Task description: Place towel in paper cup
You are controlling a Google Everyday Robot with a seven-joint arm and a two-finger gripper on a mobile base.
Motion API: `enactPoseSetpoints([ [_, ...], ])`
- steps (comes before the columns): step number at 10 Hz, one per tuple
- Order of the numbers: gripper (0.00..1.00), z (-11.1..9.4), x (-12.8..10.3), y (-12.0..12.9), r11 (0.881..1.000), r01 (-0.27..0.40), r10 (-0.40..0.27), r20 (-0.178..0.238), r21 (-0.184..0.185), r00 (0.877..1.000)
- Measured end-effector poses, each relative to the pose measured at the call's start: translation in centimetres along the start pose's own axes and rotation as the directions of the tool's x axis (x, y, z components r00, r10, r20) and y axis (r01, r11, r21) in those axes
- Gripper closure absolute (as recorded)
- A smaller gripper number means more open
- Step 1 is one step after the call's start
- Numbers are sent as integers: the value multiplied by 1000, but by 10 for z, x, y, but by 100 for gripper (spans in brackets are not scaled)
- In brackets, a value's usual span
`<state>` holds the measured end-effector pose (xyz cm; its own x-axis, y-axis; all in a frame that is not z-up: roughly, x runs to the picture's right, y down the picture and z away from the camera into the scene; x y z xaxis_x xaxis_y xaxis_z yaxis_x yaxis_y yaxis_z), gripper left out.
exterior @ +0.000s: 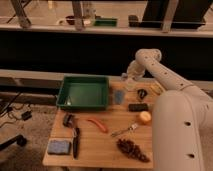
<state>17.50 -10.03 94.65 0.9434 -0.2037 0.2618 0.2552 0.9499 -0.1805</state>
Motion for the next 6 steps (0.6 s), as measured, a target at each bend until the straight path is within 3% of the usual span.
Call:
enactPoseSetpoints([
  [3,42,0,0,0,1000,0,0,0,0,1000],
  [6,20,1,0,0,1000,0,0,0,-1,1000],
])
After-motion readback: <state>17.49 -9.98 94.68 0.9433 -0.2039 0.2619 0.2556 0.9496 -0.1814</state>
